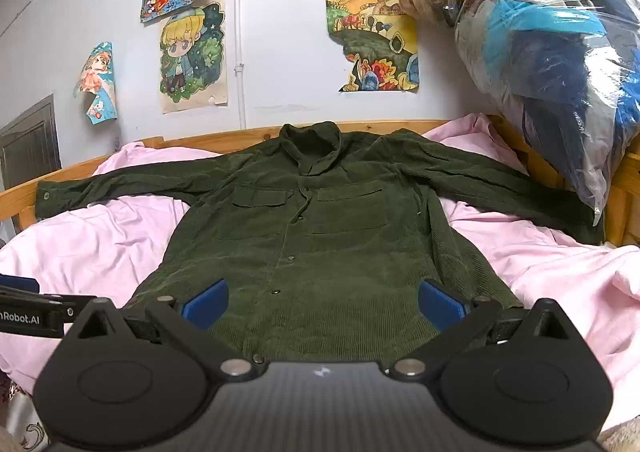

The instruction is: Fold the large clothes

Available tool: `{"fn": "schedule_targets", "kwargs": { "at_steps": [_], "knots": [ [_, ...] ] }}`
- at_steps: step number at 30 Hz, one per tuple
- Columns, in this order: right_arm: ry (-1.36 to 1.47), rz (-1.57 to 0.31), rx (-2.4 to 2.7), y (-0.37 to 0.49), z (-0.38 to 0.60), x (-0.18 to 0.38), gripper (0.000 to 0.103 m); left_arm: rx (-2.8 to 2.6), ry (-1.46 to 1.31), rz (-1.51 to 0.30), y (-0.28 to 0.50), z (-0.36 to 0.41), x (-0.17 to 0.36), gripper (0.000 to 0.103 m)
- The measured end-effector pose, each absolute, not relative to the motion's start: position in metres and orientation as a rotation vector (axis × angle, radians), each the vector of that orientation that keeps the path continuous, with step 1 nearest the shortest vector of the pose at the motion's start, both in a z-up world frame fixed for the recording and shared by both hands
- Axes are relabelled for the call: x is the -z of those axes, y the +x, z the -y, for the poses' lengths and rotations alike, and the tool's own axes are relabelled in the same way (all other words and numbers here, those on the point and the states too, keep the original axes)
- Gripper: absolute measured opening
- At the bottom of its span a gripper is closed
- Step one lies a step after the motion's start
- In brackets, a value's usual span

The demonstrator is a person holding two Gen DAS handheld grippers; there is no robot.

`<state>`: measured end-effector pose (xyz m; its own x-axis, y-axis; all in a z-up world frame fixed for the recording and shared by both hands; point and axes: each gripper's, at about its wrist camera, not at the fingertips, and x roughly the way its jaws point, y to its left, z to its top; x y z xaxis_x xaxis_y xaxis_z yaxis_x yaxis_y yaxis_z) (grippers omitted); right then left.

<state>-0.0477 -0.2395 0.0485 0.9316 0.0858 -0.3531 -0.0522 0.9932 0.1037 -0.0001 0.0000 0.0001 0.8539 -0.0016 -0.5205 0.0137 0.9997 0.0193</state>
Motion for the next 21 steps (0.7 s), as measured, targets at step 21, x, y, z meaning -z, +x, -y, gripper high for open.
{"fn": "schedule_targets", "kwargs": {
  "at_steps": [21],
  "knots": [
    [0.096, -0.374, -0.073, -0.0464, 0.2426, -0.0489, 0.103, 0.016, 0.035, -0.56, 0.0025, -0.0014, -0.0003, 0.102]
  ]
}}
